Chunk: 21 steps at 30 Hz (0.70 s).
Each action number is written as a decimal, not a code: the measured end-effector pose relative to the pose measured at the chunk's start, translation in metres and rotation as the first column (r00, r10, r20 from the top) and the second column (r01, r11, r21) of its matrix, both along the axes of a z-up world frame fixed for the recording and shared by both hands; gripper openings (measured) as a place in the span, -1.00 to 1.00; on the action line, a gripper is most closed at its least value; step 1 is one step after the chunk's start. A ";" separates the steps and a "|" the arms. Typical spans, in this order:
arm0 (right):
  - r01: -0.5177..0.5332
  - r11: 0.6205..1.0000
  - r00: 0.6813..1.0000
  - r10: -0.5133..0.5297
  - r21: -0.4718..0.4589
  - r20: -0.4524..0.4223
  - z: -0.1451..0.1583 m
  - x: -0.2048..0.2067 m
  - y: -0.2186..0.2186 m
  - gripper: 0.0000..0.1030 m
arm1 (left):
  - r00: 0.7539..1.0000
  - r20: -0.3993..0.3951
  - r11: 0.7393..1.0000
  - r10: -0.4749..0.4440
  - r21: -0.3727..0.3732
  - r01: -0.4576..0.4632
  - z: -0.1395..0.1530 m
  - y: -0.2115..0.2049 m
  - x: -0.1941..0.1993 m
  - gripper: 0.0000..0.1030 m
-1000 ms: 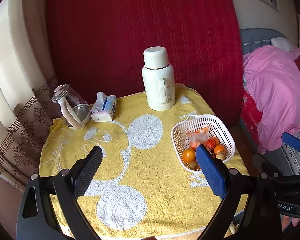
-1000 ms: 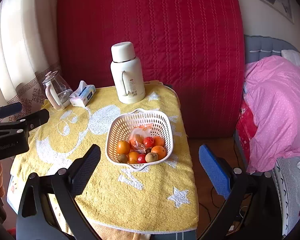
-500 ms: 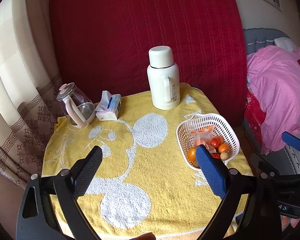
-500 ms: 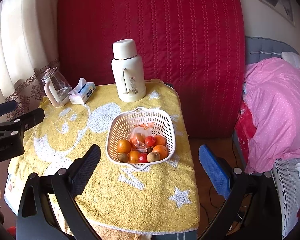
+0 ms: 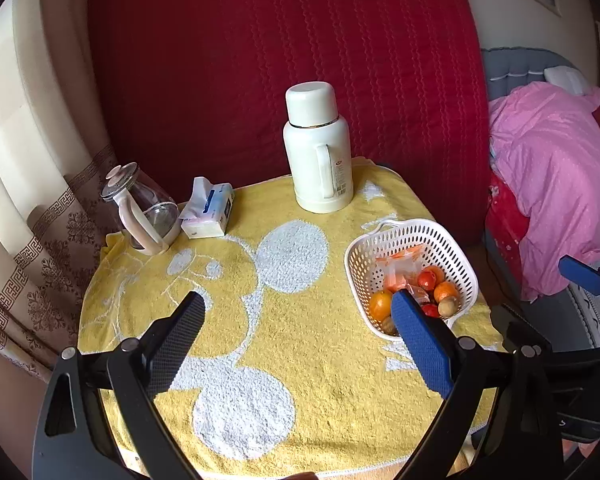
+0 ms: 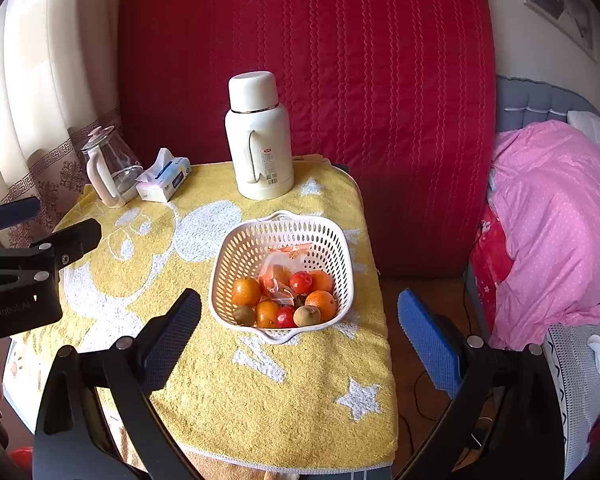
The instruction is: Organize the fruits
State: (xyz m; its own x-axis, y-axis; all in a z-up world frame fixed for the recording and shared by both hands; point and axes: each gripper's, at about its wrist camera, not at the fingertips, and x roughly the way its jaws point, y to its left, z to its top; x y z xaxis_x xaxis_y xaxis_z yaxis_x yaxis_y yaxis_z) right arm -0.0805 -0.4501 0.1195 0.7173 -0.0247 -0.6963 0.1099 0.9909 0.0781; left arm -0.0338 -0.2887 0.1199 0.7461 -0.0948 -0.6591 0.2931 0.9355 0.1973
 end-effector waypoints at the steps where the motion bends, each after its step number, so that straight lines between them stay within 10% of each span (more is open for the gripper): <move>1: 0.002 1.000 1.000 -0.002 0.001 -0.002 -0.001 0.000 -0.001 0.94 | 1.000 -0.001 1.000 -0.001 0.001 0.001 -0.001 -0.001 0.000 0.81; 21: -0.002 1.000 0.999 0.002 -0.007 -0.039 -0.014 0.016 -0.002 0.94 | 0.998 -0.066 1.000 -0.009 -0.009 0.009 -0.017 -0.008 0.026 0.81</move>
